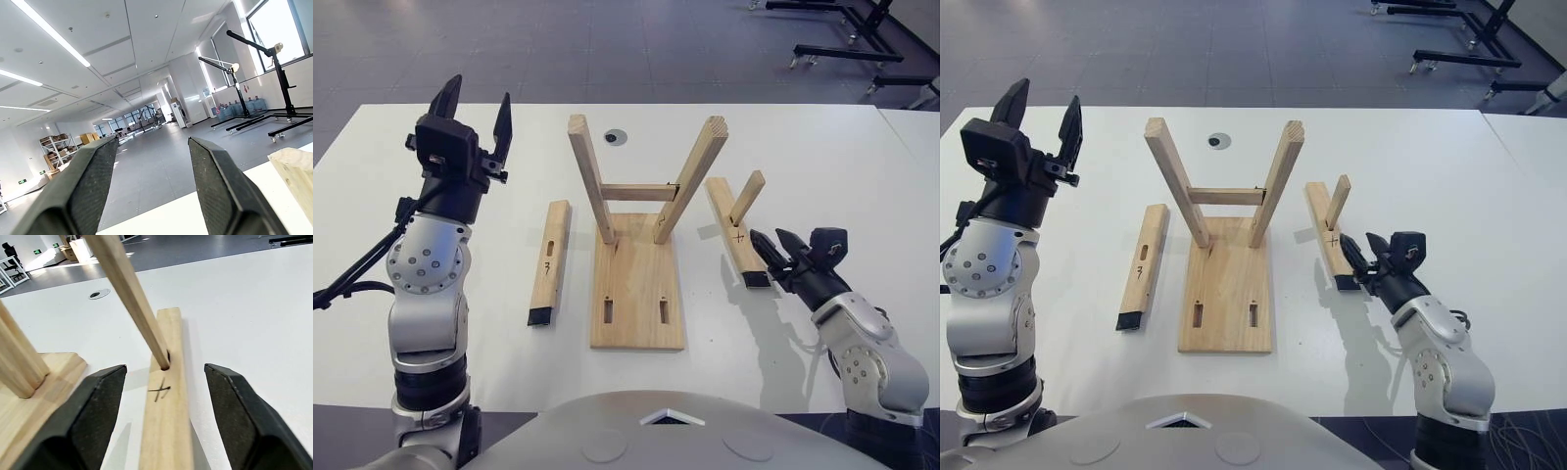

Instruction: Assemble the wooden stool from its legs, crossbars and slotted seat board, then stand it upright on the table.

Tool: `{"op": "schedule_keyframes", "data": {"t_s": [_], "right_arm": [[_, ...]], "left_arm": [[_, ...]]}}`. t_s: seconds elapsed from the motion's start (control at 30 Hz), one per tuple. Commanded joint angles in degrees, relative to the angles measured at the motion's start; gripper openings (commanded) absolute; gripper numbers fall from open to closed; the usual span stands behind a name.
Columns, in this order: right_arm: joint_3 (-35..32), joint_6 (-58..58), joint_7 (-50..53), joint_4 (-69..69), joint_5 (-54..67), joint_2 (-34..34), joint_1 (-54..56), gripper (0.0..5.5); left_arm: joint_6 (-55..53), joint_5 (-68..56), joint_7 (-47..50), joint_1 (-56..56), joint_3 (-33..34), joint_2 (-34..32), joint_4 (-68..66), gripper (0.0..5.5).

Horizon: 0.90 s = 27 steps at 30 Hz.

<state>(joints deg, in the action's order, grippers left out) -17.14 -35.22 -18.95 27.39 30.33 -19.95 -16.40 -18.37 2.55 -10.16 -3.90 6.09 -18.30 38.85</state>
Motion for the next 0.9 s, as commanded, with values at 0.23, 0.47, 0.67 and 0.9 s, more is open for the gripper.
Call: {"op": "schedule_keyframes", "data": {"t_s": [0.23,0.47,0.67,0.9], "right_arm": [[10.24,-3.63,3.46,1.31,-11.36,-4.75,1.63,4.04],[12.23,-5.15,4.98,-5.57,-15.61,-4.34,3.82,4.04],[13.67,-11.25,4.33,-8.55,-17.49,-6.78,6.26,3.69],[15.11,-15.09,3.38,-7.6,-19.31,-9.94,7.37,2.49]], "left_arm": [[-1.4,0.2,-0.86,-0.76,-1.77,-0.13,-0.44,2.6],[-1.35,0.38,-0.4,-0.47,-2.24,0.47,-0.8,2.6],[-1.13,0.42,-0.21,-0.65,-2.37,0.85,-1.05,2.6],[-0.86,0.48,-0.07,-1.09,-2.07,1.1,-1.34,2.6]]}}
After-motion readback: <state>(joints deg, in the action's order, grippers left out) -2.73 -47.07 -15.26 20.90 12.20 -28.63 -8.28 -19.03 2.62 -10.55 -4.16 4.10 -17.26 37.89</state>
